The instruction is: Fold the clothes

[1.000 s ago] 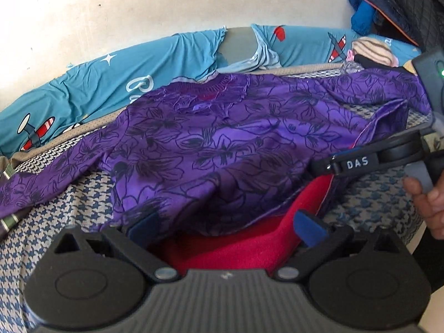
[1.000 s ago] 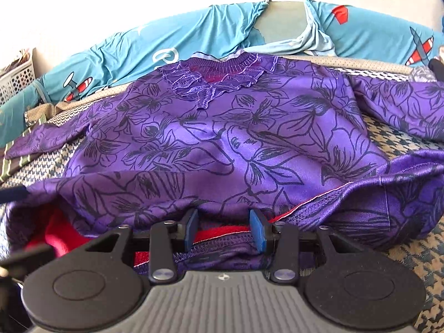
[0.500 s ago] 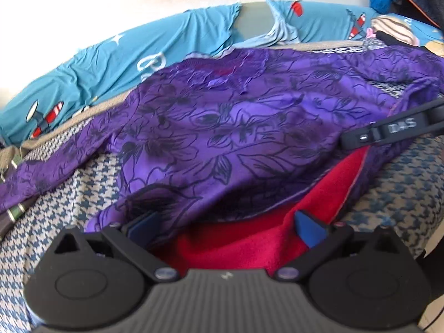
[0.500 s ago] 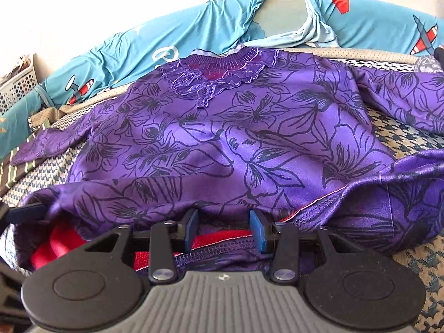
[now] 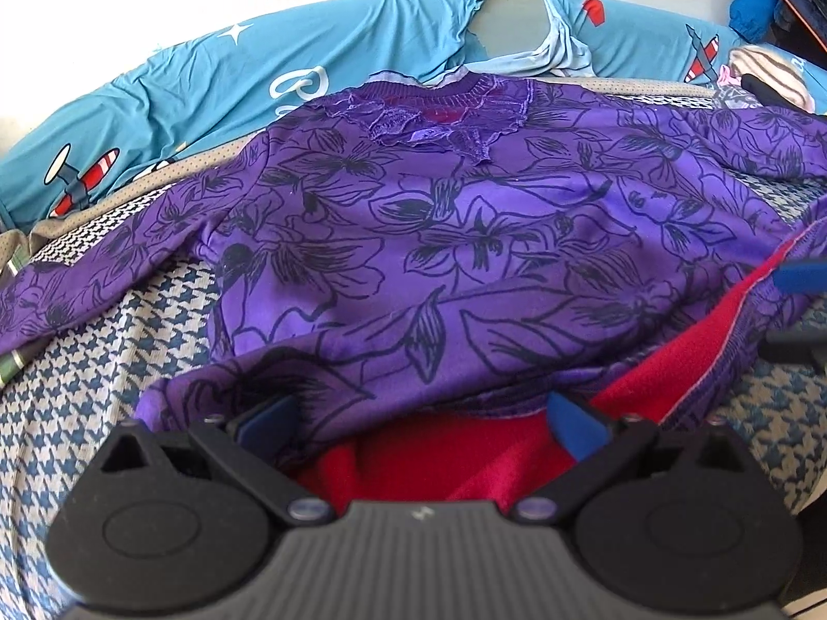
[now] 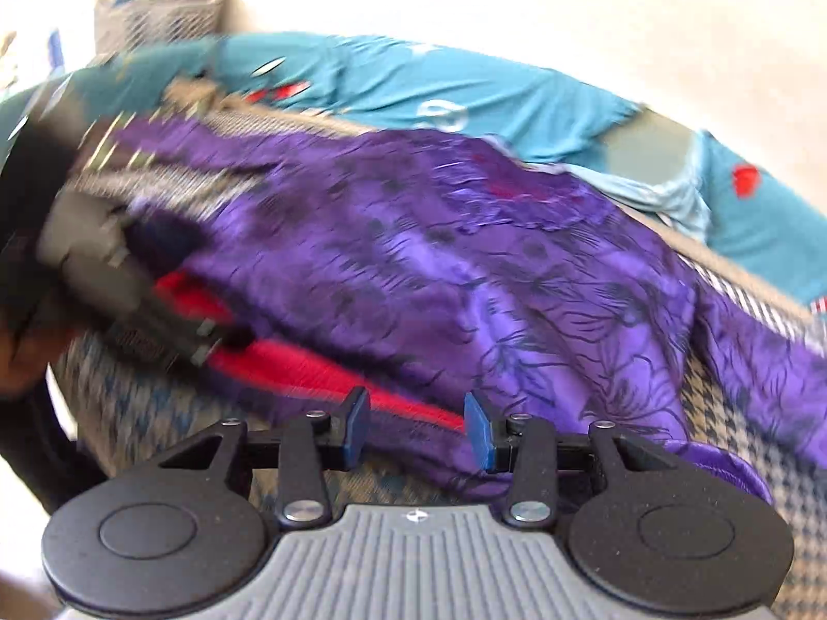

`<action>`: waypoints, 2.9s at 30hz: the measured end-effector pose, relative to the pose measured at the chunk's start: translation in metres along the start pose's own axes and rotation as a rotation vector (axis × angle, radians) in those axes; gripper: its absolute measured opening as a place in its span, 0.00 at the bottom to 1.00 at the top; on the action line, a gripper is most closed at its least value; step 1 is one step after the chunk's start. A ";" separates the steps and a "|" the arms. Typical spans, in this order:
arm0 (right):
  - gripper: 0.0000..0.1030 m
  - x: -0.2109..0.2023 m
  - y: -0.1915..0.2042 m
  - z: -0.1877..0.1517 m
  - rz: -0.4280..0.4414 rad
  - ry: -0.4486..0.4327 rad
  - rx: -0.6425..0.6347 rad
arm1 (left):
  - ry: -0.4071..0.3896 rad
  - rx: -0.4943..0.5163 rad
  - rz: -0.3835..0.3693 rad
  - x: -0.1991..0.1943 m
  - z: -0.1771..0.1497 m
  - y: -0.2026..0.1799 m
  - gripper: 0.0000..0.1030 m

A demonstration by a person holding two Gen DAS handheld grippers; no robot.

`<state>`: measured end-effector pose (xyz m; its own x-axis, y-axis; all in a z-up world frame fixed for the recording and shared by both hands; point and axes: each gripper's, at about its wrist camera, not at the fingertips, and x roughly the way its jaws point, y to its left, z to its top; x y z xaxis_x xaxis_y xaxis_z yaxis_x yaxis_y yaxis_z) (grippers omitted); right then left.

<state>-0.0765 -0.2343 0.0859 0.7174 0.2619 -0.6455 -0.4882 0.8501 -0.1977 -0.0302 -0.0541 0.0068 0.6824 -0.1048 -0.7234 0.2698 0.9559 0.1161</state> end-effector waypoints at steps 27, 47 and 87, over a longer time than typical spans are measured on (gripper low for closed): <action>0.05 0.006 0.039 -0.015 -0.016 -0.007 -0.208 | 0.011 -0.006 -0.023 0.002 0.000 0.005 1.00; 0.02 -0.028 0.074 -0.039 0.190 0.219 -0.216 | 0.002 -0.053 -0.028 -0.032 -0.009 0.029 1.00; 0.03 0.024 0.156 0.022 0.252 -0.073 -0.267 | 0.040 -0.329 0.001 -0.022 0.005 0.089 1.00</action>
<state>-0.1246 -0.0853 0.0556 0.5874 0.4878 -0.6458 -0.7593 0.6084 -0.2310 -0.0181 0.0322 0.0367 0.6539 -0.0994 -0.7500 0.0310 0.9940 -0.1046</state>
